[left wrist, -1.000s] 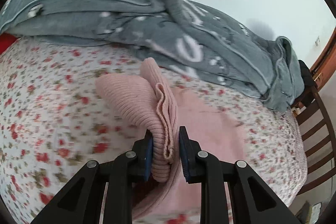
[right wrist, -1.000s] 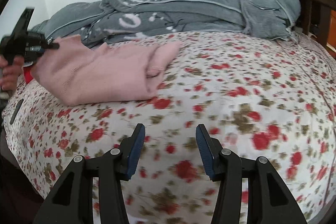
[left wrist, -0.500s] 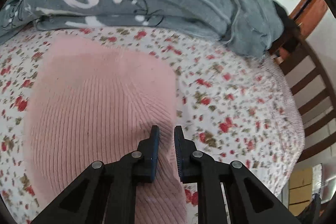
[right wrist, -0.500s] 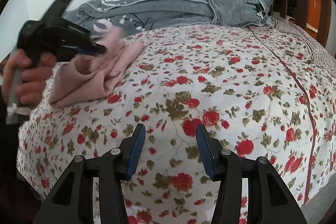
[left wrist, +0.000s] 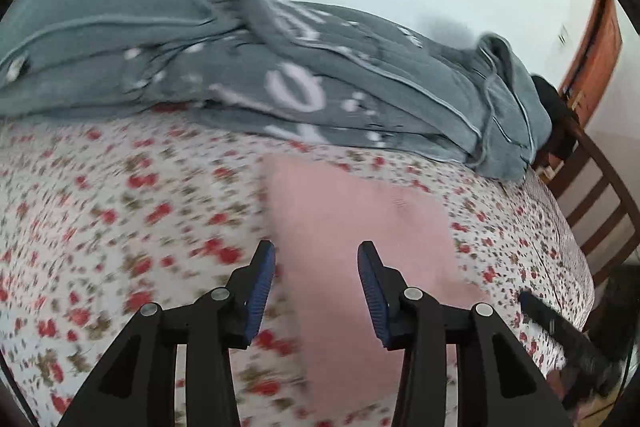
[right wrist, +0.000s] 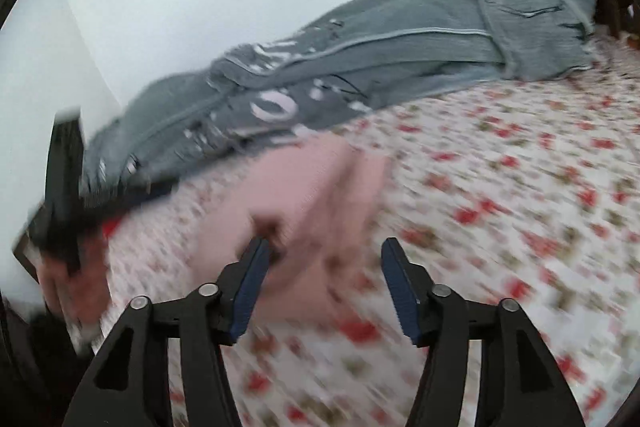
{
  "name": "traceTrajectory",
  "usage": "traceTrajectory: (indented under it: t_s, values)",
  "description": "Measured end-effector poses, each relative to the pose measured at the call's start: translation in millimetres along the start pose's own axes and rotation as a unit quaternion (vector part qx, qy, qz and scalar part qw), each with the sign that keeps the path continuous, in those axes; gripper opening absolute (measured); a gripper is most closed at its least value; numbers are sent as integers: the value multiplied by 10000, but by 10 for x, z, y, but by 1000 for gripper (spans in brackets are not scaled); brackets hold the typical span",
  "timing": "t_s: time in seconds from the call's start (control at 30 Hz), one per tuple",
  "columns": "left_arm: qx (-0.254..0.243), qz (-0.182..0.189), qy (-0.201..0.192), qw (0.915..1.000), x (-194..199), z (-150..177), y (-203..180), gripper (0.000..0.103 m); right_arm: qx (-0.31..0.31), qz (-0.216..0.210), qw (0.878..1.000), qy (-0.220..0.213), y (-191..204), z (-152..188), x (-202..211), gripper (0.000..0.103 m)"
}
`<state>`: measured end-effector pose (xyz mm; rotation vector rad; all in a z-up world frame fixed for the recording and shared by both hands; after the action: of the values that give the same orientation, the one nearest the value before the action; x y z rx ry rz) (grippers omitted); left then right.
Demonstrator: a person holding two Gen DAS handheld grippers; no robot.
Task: Fold small clothes
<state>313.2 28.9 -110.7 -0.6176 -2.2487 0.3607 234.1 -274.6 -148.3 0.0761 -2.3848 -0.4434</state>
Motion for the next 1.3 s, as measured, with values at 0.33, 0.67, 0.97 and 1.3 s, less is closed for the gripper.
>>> traceTrajectory:
  t_s: [0.33,0.67,0.97,1.3]
  values:
    - [-199,-268,119,9994,156,338,729,41,-285,468,9924,1099,339,-55,-1100,24]
    - [-509,196,271,9981,-85,496,519,41,118,497,9981,-341,251,-339,-452,13]
    - [-412,788,367,9954,-337,380,1,47,241,1005,9946,-120,140,-279,-598,39]
    - [-694,643,886,9916,-692,739,-219,56,799,1651,9823,369,140,230,-815,43]
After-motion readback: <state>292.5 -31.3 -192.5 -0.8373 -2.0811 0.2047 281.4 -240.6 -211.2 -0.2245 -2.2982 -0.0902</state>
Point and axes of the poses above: each gripper's, at about its wrist camera, not at the fingertips, and x roughly against the way its jaws point, y to its left, z to its underside, the point moved 5 cm from there along -x, roughly the way its jaws point, and after that the axes turned 13 degrees about z, right-handed, at the moved point
